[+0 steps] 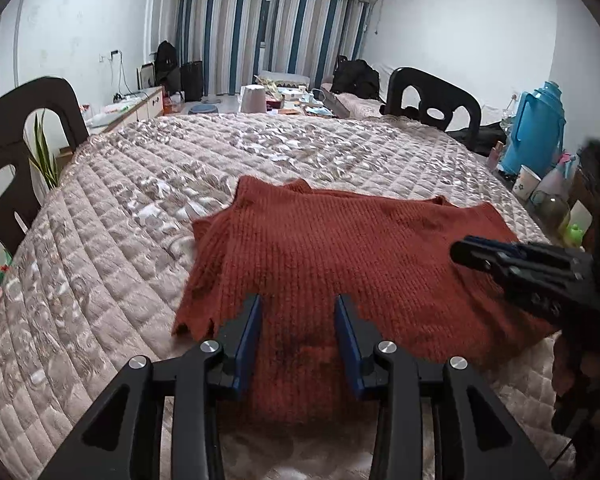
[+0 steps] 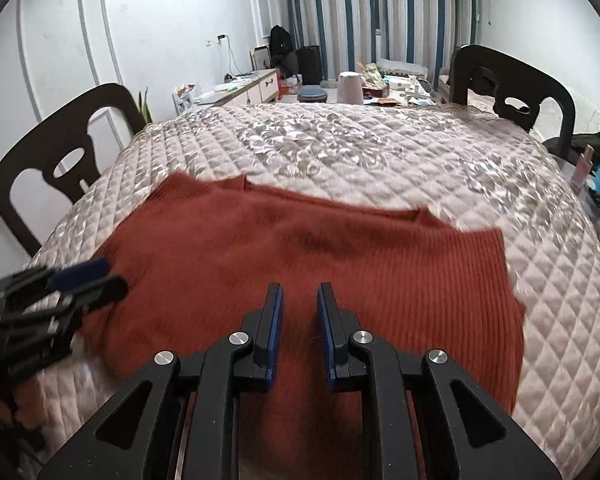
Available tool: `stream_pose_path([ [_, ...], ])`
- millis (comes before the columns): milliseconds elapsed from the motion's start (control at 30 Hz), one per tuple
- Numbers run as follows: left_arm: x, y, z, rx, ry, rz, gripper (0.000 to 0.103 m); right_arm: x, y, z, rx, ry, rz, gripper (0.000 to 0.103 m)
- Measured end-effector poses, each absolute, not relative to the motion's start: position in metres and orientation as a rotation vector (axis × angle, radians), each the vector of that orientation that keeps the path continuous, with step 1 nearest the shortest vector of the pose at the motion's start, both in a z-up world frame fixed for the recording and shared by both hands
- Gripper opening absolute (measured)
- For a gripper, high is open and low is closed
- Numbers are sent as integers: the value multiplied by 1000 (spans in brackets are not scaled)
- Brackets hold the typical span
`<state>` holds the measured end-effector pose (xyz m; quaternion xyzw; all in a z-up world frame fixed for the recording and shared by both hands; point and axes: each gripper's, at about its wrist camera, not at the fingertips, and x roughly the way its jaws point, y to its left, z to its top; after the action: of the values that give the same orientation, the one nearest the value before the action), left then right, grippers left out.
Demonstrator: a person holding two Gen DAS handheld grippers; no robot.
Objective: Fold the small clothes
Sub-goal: 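Move the open left tool to the side edge of the folded dress, then grasp the dress side with the left tool, fold it inward, release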
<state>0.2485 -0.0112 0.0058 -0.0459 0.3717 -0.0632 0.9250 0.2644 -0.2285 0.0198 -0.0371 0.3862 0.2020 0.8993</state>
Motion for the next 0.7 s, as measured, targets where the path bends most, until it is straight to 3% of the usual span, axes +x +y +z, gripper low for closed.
stream_pose_path([
  [367,246,-2,9,-140,777,-141,40,340,-216,3,-11,937,364,18],
  [700,198,18,6,-252,787,-169,42,254,-235,27,-10,820,452,18],
])
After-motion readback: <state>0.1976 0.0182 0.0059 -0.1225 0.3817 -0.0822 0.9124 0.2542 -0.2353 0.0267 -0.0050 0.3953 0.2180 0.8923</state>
